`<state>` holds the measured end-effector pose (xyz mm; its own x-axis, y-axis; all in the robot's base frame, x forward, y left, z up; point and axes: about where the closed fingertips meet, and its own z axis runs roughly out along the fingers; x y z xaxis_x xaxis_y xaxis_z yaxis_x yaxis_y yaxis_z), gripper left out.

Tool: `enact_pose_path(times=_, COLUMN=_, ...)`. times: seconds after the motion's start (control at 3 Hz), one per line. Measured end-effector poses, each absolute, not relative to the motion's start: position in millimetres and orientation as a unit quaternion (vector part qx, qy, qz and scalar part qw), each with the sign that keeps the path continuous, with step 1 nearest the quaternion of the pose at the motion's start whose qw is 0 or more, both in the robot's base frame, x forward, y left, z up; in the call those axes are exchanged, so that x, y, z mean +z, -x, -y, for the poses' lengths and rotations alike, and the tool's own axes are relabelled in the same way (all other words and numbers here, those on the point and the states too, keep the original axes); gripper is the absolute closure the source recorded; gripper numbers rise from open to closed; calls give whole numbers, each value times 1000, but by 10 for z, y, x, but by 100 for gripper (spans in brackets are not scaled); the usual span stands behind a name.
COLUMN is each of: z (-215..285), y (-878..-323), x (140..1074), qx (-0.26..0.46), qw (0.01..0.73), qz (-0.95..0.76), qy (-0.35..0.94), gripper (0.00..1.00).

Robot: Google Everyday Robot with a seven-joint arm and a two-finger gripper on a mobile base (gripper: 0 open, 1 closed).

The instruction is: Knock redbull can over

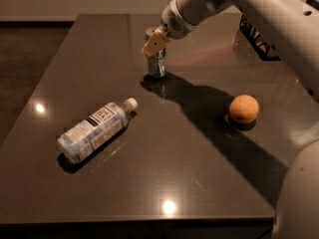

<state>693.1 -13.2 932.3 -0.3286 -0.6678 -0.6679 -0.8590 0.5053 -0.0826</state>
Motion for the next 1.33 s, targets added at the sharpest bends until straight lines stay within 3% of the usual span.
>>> enact_pose_path(times=0.33, z=186, y=-6725, x=9427, qx=99, qw=285, qz=-812, qy=499, gripper=96)
enact_pose_path(times=1.33, z=461, y=-6293, x=9184, qx=-20, qw=110, qz=-816, qy=568, gripper=100)
